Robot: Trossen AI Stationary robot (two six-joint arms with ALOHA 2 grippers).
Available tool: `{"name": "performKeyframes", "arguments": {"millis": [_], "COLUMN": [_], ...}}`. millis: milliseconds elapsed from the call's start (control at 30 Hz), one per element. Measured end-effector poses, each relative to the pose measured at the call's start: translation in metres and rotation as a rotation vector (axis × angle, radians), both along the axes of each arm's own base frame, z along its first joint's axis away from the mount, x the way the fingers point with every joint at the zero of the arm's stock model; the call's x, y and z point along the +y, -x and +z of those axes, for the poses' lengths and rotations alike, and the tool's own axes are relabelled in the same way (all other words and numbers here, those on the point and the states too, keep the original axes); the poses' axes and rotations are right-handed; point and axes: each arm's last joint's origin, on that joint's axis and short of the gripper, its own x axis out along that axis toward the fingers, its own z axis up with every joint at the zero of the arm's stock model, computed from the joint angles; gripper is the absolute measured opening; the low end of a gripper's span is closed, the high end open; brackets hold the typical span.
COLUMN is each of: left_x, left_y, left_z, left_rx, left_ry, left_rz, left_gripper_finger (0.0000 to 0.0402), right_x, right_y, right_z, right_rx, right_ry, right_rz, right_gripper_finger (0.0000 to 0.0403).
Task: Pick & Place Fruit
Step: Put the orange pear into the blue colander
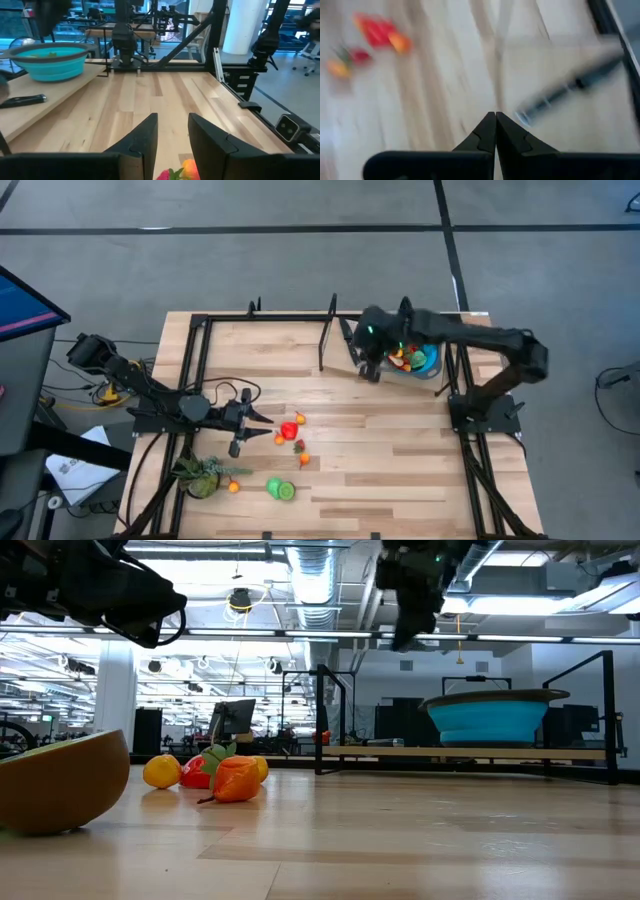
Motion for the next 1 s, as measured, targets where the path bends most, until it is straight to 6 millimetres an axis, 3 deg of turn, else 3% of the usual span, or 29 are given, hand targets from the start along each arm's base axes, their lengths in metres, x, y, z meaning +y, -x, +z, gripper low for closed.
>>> {"name": "performKeyframes", "arguments": {"millis": [200,367,600,733,867,1000], "left_x": [0.002,0.002,0.004,0.006,0.007,0.007], "left_y": [0.000,0.000,0.002,0.005,0.007,0.007], "left_z": [0.000,0.000,-0.004,-0.009,-0.013,-0.013], "left_rx": [0.000,0.002,0.014,0.025,0.036,0.032], "left_ry": [-0.004,-0.007,0.006,0.035,0.044,0.040], "left_rz": [0.052,0.073,0.110,0.116,0.118,0.117], "left_gripper_finger": [0.0103,0.0103,0.0103,0.0103,0.0103,0.0103], "right_x": [0.060,0.093,0.121,0.132,0.147,0.161], "right_y": [-0.013,-0.035,-0.082,-0.104,-0.113,-0.120], "right_z": [-0.029,-0.061,-0.106,-0.119,-0.138,-0.142], "right_rx": [-0.344,-0.420,-0.465,-0.477,-0.461,-0.493], "right_ry": [-0.044,-0.054,-0.065,-0.016,0.018,-0.068], "right_rz": [0.052,0.022,-0.028,-0.105,-0.249,-0.346], "right_gripper_finger": [0.0001,0.0001,0.0001,0.0000,0.0000,0.0004]}}
